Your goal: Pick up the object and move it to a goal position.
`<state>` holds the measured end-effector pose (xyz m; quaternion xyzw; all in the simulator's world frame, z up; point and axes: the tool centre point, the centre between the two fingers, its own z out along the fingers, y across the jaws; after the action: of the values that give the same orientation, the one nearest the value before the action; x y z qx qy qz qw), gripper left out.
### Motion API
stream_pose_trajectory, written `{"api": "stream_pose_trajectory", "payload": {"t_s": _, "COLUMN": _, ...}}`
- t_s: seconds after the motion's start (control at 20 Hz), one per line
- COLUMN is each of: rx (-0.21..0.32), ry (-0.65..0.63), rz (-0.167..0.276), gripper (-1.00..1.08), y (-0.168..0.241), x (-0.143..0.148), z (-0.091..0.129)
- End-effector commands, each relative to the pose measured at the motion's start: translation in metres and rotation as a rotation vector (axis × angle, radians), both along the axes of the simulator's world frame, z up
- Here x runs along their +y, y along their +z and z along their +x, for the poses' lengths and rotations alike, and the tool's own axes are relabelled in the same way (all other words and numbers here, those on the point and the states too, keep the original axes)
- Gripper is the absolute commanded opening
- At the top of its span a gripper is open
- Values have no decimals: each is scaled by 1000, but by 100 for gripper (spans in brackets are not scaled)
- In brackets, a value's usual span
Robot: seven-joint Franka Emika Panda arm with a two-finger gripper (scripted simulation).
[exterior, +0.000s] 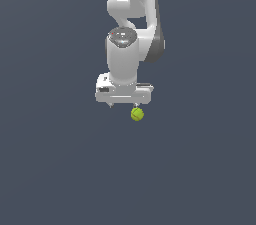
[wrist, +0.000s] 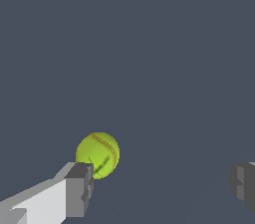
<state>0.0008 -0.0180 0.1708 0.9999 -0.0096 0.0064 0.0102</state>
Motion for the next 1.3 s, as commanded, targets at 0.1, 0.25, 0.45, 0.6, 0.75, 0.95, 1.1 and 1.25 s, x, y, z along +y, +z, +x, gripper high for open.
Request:
{"api": "stream_pose_trajectory", "payload": {"t_s": 0.1, "rx": 2, "ry": 5, "rz": -1, "gripper": 100, "y": 0, "x": 1, "z": 0}}
{"api": "stream_pose_trajectory", "payload": {"t_s": 0.25, "rx": 11, "ry": 32, "rz": -6, "gripper": 100, "y": -3, "x": 3, "z": -2}}
{"api": "stream_pose_trajectory", "payload": {"t_s": 0.45, "rx": 19, "ry": 63, "rz": -10, "gripper": 100, "y": -4, "x": 5, "z": -3}}
{"api": "stream_pose_trajectory", "payload": {"t_s": 0.6, "rx": 19, "ry": 64, "rz": -10, "gripper": 100, "y": -3, "x": 5, "z": -3}}
{"api": "stream_pose_trajectory", "payload": {"t_s": 0.75, "rx": 18, "ry": 52, "rz": -9, "gripper": 100, "y": -4, "x": 6, "z": -4}}
{"api": "stream_pose_trajectory", "payload": {"t_s": 0.95, "rx": 17, "ry": 21, "rz": -7, "gripper": 100, "y": -8, "x": 9, "z": -5}}
{"api": "stream_pose_trajectory", "payload": {"t_s": 1.1, "rx": 16, "ry": -15, "rz": -4, "gripper": 100, "y": -13, "x": 13, "z": -7}}
{"api": "stream_pose_trajectory", "payload": {"t_s": 1.25, "rx": 15, "ry": -63, "rz": -1, "gripper": 100, "y": -18, "x": 17, "z": -9}}
